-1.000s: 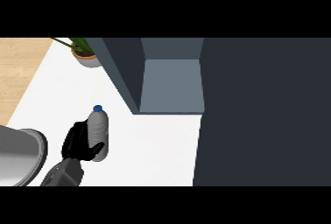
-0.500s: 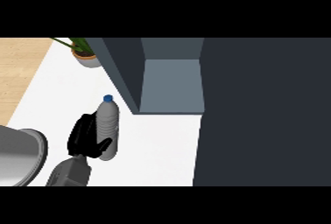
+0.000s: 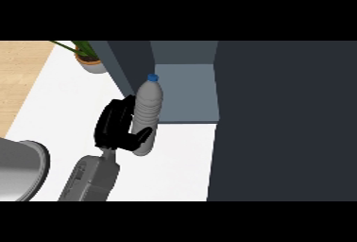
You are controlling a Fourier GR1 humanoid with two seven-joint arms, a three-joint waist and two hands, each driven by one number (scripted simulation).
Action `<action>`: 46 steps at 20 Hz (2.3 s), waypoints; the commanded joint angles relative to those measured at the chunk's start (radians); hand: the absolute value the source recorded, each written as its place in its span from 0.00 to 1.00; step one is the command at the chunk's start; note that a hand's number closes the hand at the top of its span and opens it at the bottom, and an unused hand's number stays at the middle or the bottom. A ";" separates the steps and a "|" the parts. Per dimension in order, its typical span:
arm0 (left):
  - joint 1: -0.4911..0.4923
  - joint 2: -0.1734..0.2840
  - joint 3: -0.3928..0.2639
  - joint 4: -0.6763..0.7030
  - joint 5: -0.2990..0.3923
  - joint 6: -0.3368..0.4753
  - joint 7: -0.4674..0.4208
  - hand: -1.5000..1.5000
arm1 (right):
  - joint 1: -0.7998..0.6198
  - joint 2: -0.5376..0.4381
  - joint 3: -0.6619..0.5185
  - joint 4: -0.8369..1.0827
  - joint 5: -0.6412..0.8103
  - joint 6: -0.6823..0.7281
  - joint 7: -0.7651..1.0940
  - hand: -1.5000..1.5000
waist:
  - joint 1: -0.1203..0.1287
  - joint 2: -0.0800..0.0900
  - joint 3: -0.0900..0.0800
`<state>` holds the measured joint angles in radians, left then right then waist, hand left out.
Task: Pick up the bottled water, place it into the cabinet and close the cabinet
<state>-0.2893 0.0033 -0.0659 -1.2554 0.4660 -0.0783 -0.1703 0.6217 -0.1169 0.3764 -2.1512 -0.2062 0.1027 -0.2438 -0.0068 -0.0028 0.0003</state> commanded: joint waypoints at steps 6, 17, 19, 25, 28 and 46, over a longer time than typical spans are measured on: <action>-0.216 -0.002 -0.096 0.065 -0.025 0.237 0.026 1.00 | 0.005 -0.007 0.022 0.006 0.002 0.007 -0.009 0.00 | -0.023 0.004 0.000; -0.312 0.038 -0.140 0.073 -0.187 0.393 0.072 1.00 | -0.100 0.015 -0.003 0.041 -0.010 -0.022 0.053 0.00 | -0.038 0.011 0.000; -0.339 0.006 -0.158 0.087 -0.226 0.474 0.091 1.00 | -0.095 0.021 0.010 0.082 -0.011 0.001 0.008 0.00 | -0.060 0.012 0.001; -0.345 0.024 -0.159 0.118 -0.292 0.566 0.098 1.00 | -0.103 0.006 0.017 0.038 -0.036 0.014 0.046 0.00 | -0.095 0.021 0.000; -0.358 0.058 -0.154 0.089 -0.316 0.610 0.149 1.00 | -0.081 0.002 0.009 0.055 -0.040 0.022 0.018 0.00 | -0.101 0.017 0.002; -0.315 0.187 -0.214 0.214 -0.505 0.756 0.156 1.00 | -0.108 -0.013 0.014 0.080 -0.042 0.044 0.030 0.00 | -0.131 0.029 0.000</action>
<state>-0.3273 0.1698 -0.3202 -1.2514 -0.0150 0.7483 -0.0714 0.4942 -0.1233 0.3867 -2.0702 -0.2502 0.1435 -0.2095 -0.0996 -0.0038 0.0073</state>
